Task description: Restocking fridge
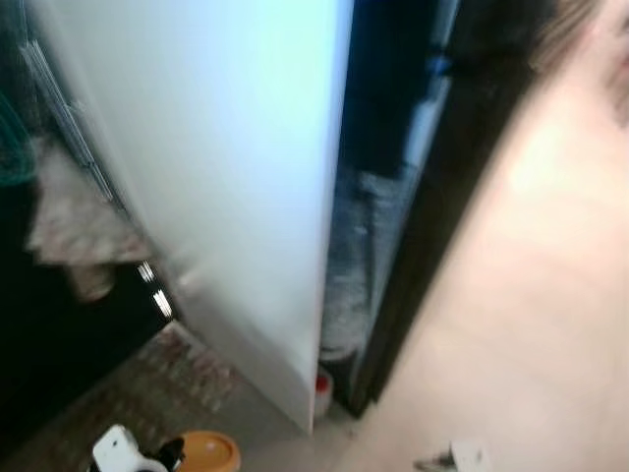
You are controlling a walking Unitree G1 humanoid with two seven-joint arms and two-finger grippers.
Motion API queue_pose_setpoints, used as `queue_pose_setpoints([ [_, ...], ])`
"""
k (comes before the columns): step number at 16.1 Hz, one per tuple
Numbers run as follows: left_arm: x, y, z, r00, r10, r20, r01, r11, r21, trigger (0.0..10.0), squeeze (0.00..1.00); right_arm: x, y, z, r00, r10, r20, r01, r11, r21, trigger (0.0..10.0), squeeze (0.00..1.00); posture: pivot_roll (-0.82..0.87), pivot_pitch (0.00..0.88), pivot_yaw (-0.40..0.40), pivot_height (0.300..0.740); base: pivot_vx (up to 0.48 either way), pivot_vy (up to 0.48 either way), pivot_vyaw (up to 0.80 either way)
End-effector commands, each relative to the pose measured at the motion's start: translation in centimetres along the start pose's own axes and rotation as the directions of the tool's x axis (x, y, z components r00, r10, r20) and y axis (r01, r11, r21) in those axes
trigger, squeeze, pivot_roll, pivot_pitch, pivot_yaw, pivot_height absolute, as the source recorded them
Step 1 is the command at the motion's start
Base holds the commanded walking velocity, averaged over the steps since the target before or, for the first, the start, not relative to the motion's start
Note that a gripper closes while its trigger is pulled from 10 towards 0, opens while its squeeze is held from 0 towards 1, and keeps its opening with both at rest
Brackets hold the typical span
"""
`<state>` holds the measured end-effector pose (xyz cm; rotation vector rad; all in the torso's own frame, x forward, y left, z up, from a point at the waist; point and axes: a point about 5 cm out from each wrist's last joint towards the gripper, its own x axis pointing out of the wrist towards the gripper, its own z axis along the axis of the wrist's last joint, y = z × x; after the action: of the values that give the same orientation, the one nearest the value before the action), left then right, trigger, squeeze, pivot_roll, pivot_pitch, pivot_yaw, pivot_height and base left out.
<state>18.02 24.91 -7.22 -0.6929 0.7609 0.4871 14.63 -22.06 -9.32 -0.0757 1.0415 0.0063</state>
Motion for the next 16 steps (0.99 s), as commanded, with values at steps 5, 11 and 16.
queue_pose_setpoints([
  [5,0.15,-0.65,-0.35,1.000,-0.015,-0.016,0.015,1.000,0.008,10.0,0.00,-0.29,-0.52,-1.04,1.000,-0.018,-0.024,0.018,1.000,0.008,10.0,0.00,0.04,0.000,0.043,0.740,0.000,0.000,-0.55],
  [11,0.10,-0.53,-0.49,1.000,-0.013,-0.023,0.013,1.000,0.005,10.0,0.00,-0.30,-0.53,-1.02,1.000,-0.024,-0.015,0.024,0.999,0.024,10.0,0.00,0.04,0.000,0.044,0.740,0.000,0.227,0.00],
  [16,0.04,-0.32,-0.61,1.000,-0.010,-0.029,0.010,1.000,0.007,10.0,0.00,-0.30,-0.54,-1.03,0.999,-0.029,-0.014,0.029,0.999,0.032,10.0,0.00,0.04,0.000,0.043,0.740,0.000,0.262,-0.31],
])
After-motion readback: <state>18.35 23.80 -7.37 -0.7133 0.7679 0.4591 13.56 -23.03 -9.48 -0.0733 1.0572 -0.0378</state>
